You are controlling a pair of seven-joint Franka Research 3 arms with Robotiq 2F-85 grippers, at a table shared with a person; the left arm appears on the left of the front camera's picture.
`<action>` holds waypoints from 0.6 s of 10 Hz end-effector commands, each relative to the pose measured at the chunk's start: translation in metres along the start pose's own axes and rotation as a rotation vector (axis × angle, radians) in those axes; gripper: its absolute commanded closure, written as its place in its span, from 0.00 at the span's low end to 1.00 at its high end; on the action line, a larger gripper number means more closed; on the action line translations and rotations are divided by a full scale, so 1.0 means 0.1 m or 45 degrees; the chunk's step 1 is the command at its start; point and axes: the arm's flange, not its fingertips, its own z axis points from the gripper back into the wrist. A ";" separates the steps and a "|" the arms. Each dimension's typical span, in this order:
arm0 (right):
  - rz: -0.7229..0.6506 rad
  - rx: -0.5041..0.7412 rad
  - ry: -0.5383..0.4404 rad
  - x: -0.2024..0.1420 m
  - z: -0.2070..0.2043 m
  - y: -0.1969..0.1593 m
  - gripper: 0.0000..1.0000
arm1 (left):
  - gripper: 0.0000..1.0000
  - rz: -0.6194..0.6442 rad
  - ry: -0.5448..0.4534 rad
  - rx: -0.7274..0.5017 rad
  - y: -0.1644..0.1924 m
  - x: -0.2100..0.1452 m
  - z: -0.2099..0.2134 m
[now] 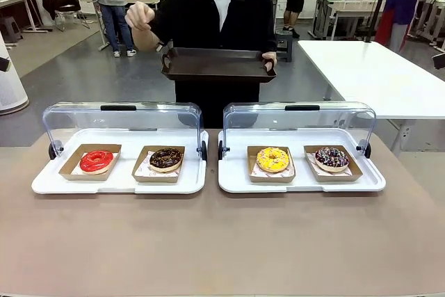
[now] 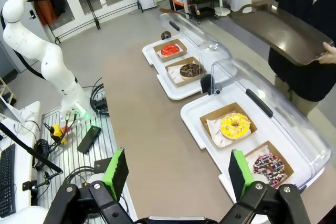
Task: Provide the desired donut to the person.
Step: Pick up and lift the Paper togo box containing the Donut pointed at by the person.
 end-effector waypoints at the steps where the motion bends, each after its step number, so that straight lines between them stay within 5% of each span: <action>1: 0.013 0.008 -0.017 0.01 0.00 0.00 0.00 | 0.00 0.000 -0.007 -0.003 0.00 -0.01 0.01; 6: 0.013 0.008 -0.017 0.01 0.00 0.00 0.00 | 0.00 0.000 -0.007 -0.003 0.00 -0.01 0.01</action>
